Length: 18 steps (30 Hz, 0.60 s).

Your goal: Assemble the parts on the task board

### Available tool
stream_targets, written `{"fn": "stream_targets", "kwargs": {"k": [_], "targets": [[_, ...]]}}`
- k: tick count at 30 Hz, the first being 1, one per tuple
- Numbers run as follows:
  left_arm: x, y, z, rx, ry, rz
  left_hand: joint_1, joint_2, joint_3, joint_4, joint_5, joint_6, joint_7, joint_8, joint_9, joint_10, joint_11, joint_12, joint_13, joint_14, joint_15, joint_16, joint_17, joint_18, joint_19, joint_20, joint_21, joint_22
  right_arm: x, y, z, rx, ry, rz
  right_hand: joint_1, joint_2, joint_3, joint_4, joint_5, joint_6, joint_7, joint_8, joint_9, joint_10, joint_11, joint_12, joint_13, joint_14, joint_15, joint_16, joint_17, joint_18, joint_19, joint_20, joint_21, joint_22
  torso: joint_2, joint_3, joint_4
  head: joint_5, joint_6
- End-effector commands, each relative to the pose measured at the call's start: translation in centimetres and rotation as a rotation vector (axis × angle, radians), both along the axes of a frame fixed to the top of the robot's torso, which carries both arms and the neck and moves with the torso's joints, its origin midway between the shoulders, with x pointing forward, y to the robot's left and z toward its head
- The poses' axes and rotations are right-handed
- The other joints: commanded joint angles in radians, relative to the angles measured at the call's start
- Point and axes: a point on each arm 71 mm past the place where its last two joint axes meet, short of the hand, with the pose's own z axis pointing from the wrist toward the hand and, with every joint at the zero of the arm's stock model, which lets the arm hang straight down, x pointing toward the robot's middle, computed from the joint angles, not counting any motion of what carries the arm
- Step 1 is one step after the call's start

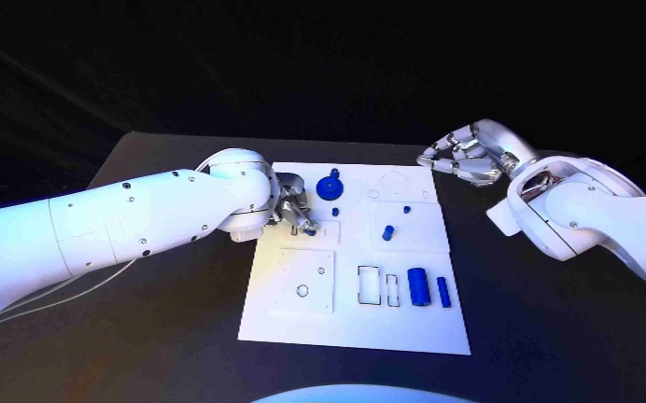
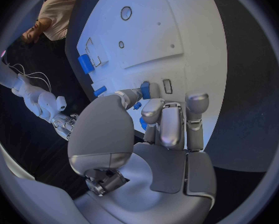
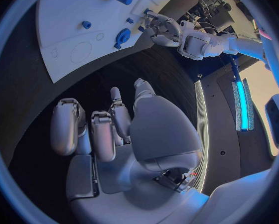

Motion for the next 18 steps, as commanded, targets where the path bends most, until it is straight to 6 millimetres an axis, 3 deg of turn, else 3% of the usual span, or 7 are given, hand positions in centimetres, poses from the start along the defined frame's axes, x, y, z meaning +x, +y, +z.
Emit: {"fn": "stream_targets", "kwargs": {"k": [1,18], "targets": [[-0.26,0.05,-0.54,0.029,0.03,-0.018,-0.006,0.017,0.143,-0.15,-0.005,0.014,-0.014,0.006,-0.003,0.006,-0.001,0.006,0.004,0.028,-0.007,0.005,0.002,-0.01,0.006,0.002,0.004,0.002,0.0,0.08,0.02,-0.007,-0.005,0.008,-0.005,0.004,-0.005,0.001,0.005,-0.005,0.0,0.006,0.001,0.004,-0.004,0.004,0.004,0.084,-0.008,-0.005,0.171,0.015,0.0,-0.006,-0.005,0.062,0.0,0.0,0.0,-0.001,0.0],[-0.22,0.01,-0.55,0.028,0.029,-0.018,-0.107,0.033,0.006,-0.06,-0.005,0.04,-0.026,0.011,-0.055,0.012,-0.009,0.026,0.02,0.029,-0.012,0.005,0.001,-0.011,0.012,0.002,0.005,0.009,0.03,0.1,0.0,-0.008,-0.004,0.01,-0.014,0.01,-0.009,0.006,0.011,-0.006,0.0,0.008,0.004,0.005,-0.004,0.005,0.005,0.084,-0.008,-0.004,0.173,0.014,0.001,-0.006,-0.004,0.064,0.0,-0.0003,0.0001,-0.001,-0.001]]}}
